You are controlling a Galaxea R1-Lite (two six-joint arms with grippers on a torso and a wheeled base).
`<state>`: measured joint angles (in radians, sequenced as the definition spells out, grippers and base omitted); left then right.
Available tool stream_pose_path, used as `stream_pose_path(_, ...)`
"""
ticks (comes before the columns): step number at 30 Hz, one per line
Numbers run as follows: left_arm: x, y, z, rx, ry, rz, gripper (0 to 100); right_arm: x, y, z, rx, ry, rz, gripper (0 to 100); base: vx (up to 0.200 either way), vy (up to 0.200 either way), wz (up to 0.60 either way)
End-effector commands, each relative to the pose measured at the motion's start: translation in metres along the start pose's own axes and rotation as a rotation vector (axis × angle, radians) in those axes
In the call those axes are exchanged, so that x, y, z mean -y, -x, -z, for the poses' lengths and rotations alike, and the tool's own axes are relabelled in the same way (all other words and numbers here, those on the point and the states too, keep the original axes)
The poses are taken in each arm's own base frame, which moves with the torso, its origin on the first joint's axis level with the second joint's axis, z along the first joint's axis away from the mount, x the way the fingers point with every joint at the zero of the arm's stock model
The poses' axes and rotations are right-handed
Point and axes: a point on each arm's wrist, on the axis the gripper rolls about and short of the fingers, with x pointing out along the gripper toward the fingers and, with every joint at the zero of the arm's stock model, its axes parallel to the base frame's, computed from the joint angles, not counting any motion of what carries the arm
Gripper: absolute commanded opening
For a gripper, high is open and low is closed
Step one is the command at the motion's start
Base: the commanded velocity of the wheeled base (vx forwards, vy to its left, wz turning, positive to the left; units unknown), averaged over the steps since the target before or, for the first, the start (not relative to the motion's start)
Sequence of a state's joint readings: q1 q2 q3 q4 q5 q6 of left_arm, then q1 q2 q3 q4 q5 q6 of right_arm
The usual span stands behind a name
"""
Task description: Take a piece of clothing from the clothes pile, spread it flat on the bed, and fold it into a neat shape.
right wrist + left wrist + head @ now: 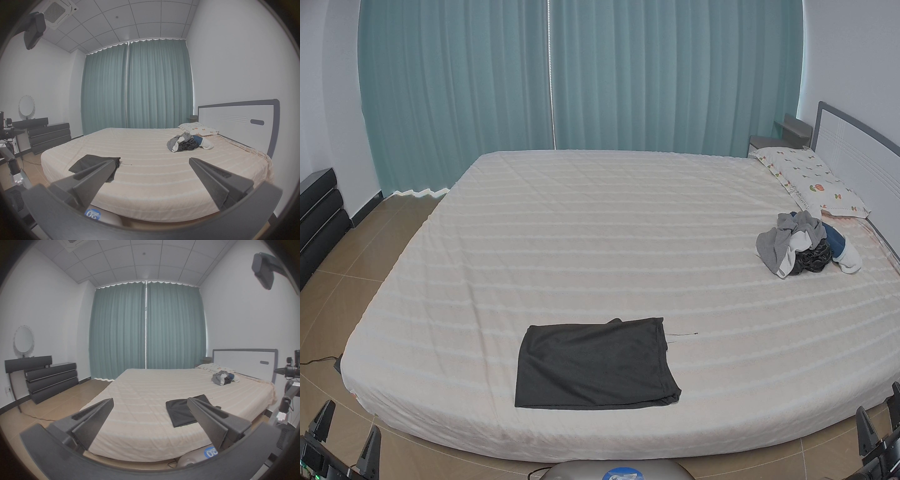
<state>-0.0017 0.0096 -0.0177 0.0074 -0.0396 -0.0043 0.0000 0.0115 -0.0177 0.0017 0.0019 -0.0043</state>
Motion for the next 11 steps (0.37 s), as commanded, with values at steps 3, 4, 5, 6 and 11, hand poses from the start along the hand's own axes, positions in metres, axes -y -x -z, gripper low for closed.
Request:
stream_pose_path(3,0.0002,-0.0014,0.0043,-0.022,-0.006,0.012,100,0.0000,-0.0004,0.0051,-0.006,0.003,-0.001,100,0.000,0.000,0.00)
stream_pose_path(4,0.0002,-0.0014,0.0043,-0.022,-0.008,0.014,100,0.0000,-0.0004,0.0051,-0.006,0.003,-0.001,100,0.000,0.000,0.00)
stream_pose_path(5,0.0002,-0.0014,0.0043,-0.022,-0.008,0.014,100,0.0000,-0.0004,0.0051,-0.006,0.005,-0.001,100,0.000,0.000,0.00)
stream_pose_path(6,0.0003,-0.0013,0.0043,-0.021,-0.008,0.014,100,-0.0001,-0.0004,0.0053,-0.008,0.006,-0.003,100,0.000,0.000,0.00)
stream_pose_path(11,0.0000,-0.0014,0.0041,-0.021,-0.005,0.003,100,-0.0001,-0.0004,0.0051,-0.006,0.000,-0.009,100,0.000,0.000,0.00)
